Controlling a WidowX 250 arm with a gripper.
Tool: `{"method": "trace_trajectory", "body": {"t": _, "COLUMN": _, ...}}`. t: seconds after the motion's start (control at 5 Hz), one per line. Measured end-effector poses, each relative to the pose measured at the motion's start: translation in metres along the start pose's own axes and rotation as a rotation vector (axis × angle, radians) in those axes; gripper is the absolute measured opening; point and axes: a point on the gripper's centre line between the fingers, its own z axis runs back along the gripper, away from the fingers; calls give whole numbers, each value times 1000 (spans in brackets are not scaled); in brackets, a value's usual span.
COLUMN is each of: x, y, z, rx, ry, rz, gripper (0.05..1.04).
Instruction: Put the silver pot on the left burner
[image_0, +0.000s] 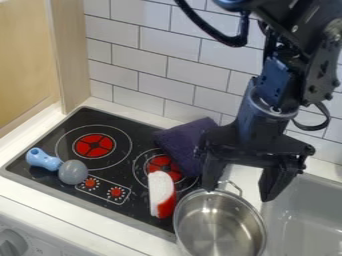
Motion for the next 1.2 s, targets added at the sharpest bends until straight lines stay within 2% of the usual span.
{"method": "trace_trajectory", "body": {"t": 0.4, "x": -10, "y": 17, "z": -15, "rx": 62, "ry": 49, "rz": 30, "gripper": 999}}
{"method": "trace_trajectory", "body": {"t": 0.6, "x": -10, "y": 24, "z": -8, "rx": 73, "ry": 33, "rz": 45, "gripper": 999}}
{"method": "trace_trajectory", "body": {"t": 1.0, "x": -26, "y": 53, "z": -4, "rx": 68, "ry": 22, "rz": 92, "gripper": 999}}
{"method": "trace_trajectory", "body": {"t": 1.2, "x": -38, "y": 65, "z": -24, "rx": 13, "ry": -9, "rz": 131, "gripper": 999}}
